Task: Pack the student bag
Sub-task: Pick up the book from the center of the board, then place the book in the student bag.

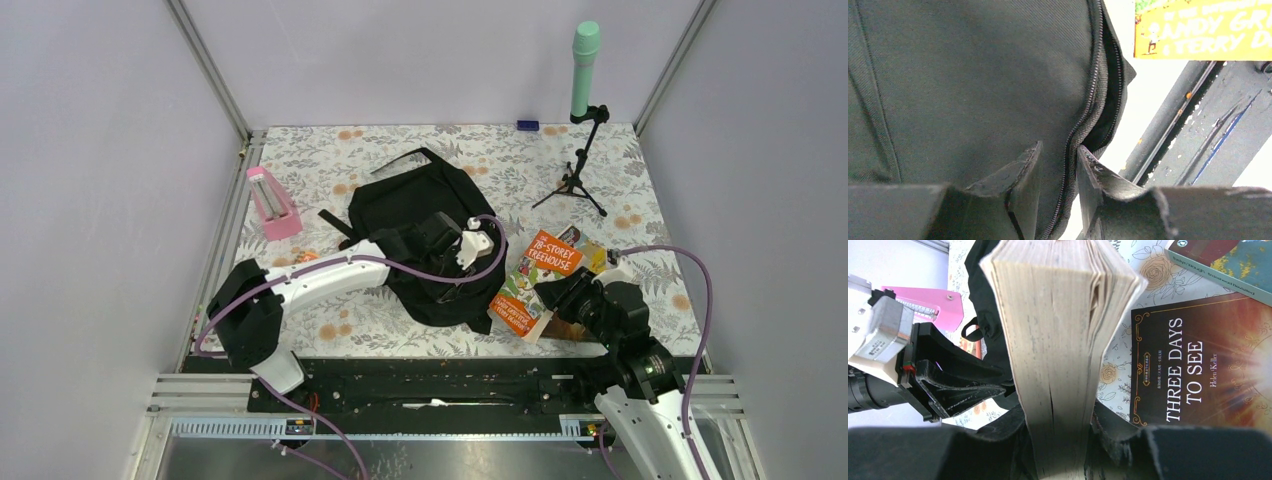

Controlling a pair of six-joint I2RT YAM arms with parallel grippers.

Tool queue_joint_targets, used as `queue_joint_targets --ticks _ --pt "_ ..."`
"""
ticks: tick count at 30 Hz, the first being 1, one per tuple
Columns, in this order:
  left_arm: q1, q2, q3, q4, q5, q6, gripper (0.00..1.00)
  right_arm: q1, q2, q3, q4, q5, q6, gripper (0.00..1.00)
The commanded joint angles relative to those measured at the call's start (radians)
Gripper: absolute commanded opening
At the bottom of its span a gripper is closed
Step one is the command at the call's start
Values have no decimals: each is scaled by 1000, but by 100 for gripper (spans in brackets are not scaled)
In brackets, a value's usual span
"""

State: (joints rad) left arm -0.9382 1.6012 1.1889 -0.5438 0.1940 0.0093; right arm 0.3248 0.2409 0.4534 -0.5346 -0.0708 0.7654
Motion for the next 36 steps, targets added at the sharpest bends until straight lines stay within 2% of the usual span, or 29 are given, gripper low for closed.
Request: queue_joint_targets --ticks 1,9,11,12,14,15,16,20,24,31,36 --pt "-19 16 20 -18 -24 33 33 -3 -20 17 79 -12 23 0" --pt "-46 29 19 -20 -75 41 43 -2 -24 7 79 -7 30 0" --pt "-50 33 21 -24 -100 39 34 -1 -26 3 79 -9 32 0" --pt "-52 34 24 -25 -109 36 23 -2 -27 3 79 -10 33 0" --pt "-51 28 28 -22 -128 26 8 -1 -32 1 78 -14 35 0" --pt "-52 21 30 -19 -140 19 2 -2 -36 1 77 -17 37 0" --pt "-51 11 32 -16 -152 10 0 -2 -39 4 73 -16 41 0" --pt "-51 -58 68 -20 -157 -6 0 -2 -41 50 27 -22 54 0" --pt "-51 -128 123 -19 -230 -48 0 -2 -26 93 0 -51 73 0" --pt "-50 -147 243 -51 -375 -54 0 -1 93 78 175 -330 154 0" --pt "-50 -183 226 13 -470 -75 0 0 112 47 265 -391 236 0"
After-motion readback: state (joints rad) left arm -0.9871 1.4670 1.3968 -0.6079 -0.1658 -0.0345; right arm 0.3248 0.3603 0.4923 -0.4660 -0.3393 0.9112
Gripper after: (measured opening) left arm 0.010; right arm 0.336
